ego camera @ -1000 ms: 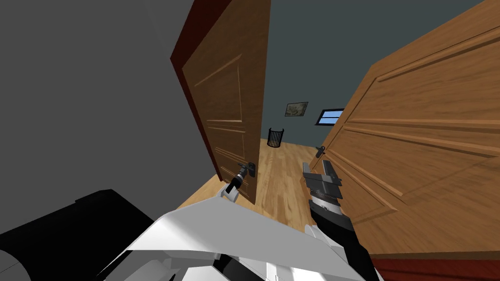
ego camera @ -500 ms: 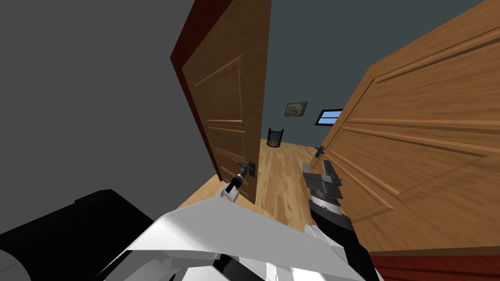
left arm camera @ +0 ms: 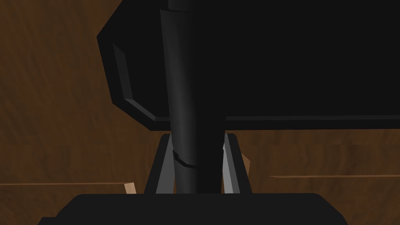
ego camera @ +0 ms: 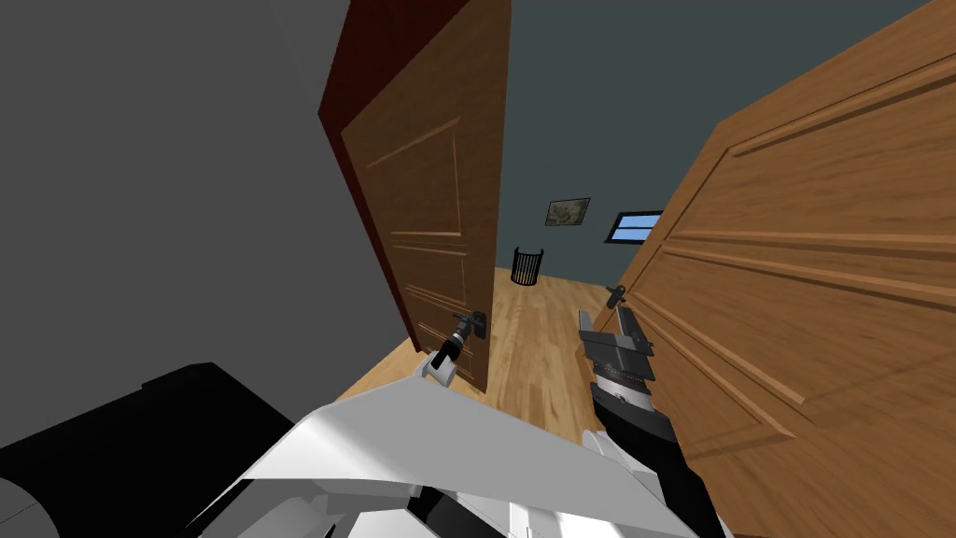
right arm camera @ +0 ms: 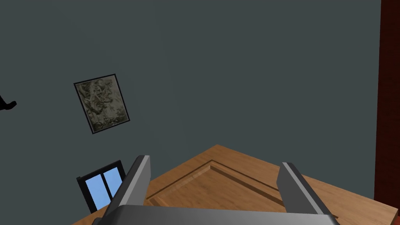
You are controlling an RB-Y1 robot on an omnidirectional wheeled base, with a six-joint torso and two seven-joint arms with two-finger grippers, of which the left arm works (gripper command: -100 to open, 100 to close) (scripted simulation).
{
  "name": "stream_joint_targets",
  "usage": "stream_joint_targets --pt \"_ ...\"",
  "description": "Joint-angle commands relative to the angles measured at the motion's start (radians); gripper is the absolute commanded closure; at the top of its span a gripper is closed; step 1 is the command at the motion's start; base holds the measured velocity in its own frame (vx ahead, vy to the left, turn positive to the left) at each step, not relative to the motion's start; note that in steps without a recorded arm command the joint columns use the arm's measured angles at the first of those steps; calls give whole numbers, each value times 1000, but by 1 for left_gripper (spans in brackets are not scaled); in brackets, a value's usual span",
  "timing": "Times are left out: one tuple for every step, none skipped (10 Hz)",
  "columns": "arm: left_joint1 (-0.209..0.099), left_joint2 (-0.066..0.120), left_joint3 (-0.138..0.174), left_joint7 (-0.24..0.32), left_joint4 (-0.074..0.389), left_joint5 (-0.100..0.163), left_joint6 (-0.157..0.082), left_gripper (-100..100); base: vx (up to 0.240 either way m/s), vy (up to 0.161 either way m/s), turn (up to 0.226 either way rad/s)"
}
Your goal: Push the door open
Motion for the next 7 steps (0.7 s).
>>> stream_joint_targets --pt "-9 6 25 -1 -9 4 -3 100 178 -80 47" --pt "-13 3 40 -4 -3 5 -2 100 190 -89 51" --pt "-17 1 55 -7 2 6 -2 100 181 -100 98" --pt "-19 0 64 -9 5 7 -1 100 135 -114 83" --pt "-23 -3 81 -13 11 8 -1 100 136 -120 64" --pt "-25 -5 90 -14 14 9 0 100 137 -106 47" --pt "-27 -6 99 -16 17 10 0 100 115 -89 63"
